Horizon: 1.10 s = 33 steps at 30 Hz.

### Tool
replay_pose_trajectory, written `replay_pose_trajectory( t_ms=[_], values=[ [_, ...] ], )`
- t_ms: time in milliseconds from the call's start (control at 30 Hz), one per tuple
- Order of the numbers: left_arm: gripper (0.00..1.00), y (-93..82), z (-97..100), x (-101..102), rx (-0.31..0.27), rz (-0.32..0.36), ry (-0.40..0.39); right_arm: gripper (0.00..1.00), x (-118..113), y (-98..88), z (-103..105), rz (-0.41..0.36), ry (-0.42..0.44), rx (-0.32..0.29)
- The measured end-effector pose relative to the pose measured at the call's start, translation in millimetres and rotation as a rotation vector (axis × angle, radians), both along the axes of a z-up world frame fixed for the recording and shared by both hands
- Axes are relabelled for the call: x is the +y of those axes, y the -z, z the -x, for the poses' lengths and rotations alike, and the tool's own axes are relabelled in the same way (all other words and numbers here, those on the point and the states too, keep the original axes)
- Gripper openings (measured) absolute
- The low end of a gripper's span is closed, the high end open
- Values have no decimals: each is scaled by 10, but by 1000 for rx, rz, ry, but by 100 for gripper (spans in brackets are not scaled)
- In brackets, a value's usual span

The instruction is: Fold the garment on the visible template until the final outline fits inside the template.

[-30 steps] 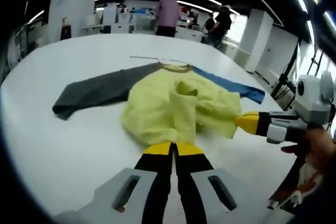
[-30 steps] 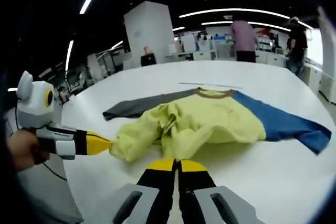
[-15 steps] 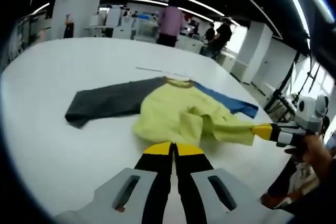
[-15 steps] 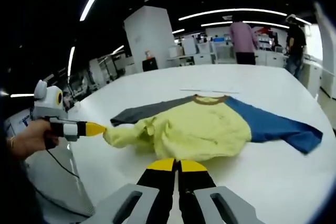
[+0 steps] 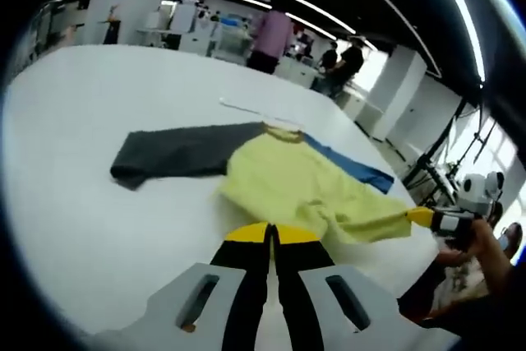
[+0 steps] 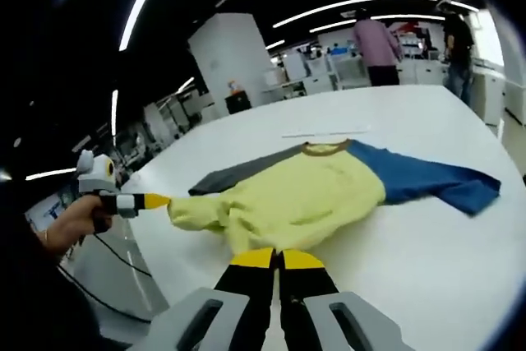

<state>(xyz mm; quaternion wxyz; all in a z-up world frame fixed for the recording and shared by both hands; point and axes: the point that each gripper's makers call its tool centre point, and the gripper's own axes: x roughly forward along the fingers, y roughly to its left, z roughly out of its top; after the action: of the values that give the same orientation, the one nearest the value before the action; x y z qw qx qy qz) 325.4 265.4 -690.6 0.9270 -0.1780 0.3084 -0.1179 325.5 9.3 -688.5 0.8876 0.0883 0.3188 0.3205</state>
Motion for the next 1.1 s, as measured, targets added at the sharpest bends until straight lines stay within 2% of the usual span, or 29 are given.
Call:
replay_pose_trajectory(
  t_ms=[200, 267, 300, 333, 400, 533, 600, 667, 733, 800, 933, 1100],
  values=[
    [0, 31, 79, 91, 55, 11, -23, 0, -200, 12, 38, -5, 48, 44],
    [0, 34, 113, 117, 73, 8, -25, 0, -291, 30, 45, 10, 67, 59],
    [0, 33, 119, 129, 73, 5, -28, 0, -359, 69, 66, 29, 85, 87],
    [0, 51, 147, 145, 93, 5, -31, 0, -379, 85, 74, 37, 81, 93],
    [0, 74, 153, 170, 97, 6, -39, 0, -431, 122, 73, 42, 92, 98],
    [0, 222, 174, 201, 141, -6, -38, 0, -483, 249, 103, 21, 132, 154],
    [0, 320, 186, 217, 156, -33, -29, 0, -507, 349, 137, 32, 148, 192],
    [0, 403, 228, 205, 191, -36, -17, 0, -507, 420, 160, 42, 145, 203],
    [0, 519, 259, 210, 211, -43, -20, 0, -510, 538, 224, 51, 154, 243],
    [0, 611, 268, 228, 216, -65, -21, 0, -526, 628, 260, 58, 169, 272],
    [0, 746, 300, 264, 243, -75, -28, 0, -614, 777, 244, 81, 187, 287],
    [0, 841, 306, 279, 239, -111, -9, 0, -669, 914, 263, 102, 193, 310]
  ],
)
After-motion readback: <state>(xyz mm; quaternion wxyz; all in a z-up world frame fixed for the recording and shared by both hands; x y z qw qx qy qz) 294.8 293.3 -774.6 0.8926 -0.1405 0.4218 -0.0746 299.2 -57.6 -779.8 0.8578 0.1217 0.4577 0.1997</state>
